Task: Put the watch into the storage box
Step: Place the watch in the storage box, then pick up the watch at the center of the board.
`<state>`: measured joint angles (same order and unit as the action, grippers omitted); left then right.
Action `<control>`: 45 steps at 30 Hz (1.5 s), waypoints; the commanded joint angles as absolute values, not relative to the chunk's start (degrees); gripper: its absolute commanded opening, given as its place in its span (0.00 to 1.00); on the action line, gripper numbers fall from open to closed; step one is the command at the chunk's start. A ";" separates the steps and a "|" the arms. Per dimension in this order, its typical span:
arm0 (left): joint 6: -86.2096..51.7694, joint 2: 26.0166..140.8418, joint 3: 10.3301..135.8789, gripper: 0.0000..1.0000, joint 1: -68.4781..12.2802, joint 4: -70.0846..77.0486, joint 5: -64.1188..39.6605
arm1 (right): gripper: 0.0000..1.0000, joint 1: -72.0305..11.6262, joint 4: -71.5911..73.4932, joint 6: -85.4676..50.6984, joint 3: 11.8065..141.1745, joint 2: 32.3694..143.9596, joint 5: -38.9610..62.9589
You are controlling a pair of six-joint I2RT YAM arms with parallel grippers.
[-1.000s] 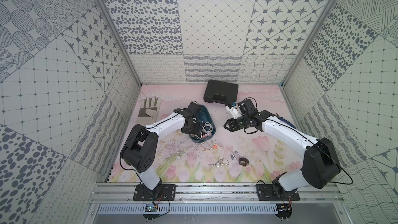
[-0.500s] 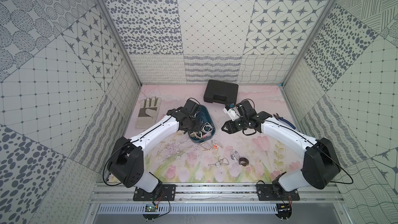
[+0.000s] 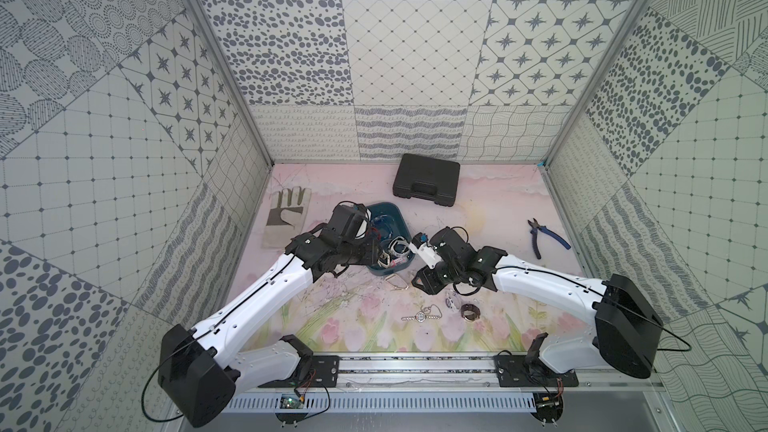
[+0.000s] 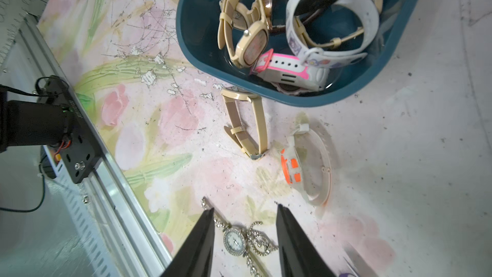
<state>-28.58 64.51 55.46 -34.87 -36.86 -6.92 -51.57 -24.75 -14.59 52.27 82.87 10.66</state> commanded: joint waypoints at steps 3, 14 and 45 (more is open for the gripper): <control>-30.93 58.78 51.07 0.47 -34.89 -37.79 -7.40 | 0.42 -55.29 -22.09 -13.74 56.17 87.78 1.13; -33.68 52.36 45.09 0.46 -34.88 -36.43 -6.73 | 0.41 -58.18 -23.51 -10.29 62.22 97.54 -5.40; -35.42 45.10 41.75 0.46 -34.85 -39.12 -5.53 | 0.23 -57.57 -23.92 -8.61 66.01 106.28 -7.31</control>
